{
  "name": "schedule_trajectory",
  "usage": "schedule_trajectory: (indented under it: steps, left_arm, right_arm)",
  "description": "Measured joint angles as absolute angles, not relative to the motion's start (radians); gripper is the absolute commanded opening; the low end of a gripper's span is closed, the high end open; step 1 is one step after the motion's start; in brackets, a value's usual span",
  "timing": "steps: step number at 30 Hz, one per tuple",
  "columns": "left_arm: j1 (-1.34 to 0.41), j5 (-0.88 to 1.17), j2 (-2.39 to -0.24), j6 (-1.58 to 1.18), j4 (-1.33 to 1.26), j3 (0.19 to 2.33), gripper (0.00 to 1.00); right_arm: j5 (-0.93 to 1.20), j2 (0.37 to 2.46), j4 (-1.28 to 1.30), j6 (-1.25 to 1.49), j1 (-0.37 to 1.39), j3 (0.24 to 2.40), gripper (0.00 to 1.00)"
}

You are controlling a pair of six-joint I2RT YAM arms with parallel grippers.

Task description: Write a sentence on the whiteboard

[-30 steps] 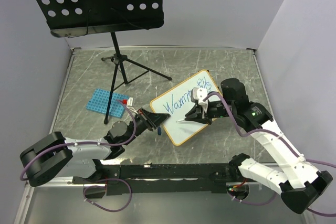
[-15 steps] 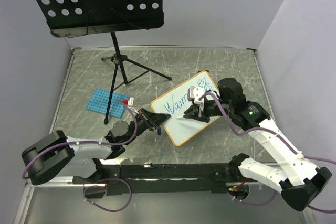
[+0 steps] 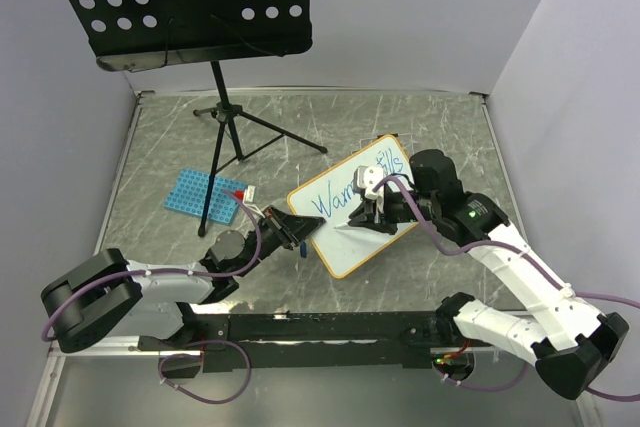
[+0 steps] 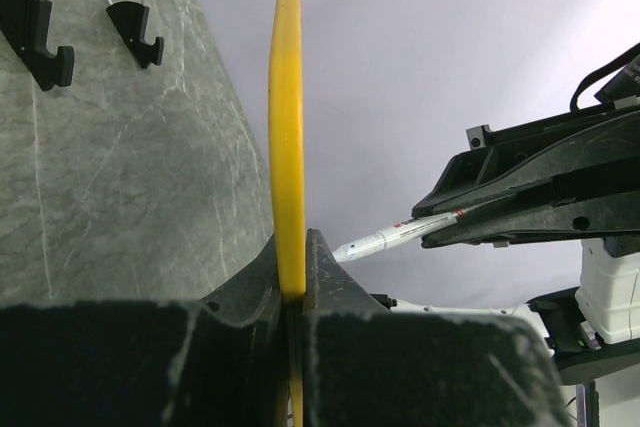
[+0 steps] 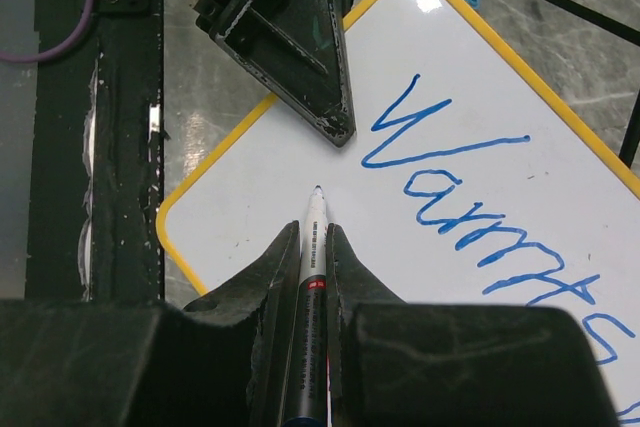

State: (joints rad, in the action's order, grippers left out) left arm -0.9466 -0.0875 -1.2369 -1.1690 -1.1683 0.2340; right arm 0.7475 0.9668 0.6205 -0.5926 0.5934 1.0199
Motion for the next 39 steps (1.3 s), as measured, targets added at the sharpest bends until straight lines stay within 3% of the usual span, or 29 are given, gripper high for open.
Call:
schedule_trajectory:
  steps: [39]
  left_arm:
    - [-0.947, -0.128, -1.210, -1.163, -1.153, 0.233, 0.01]
  right_arm:
    - [0.746, 0.947, 0.667, -0.645, 0.593, 0.992, 0.00]
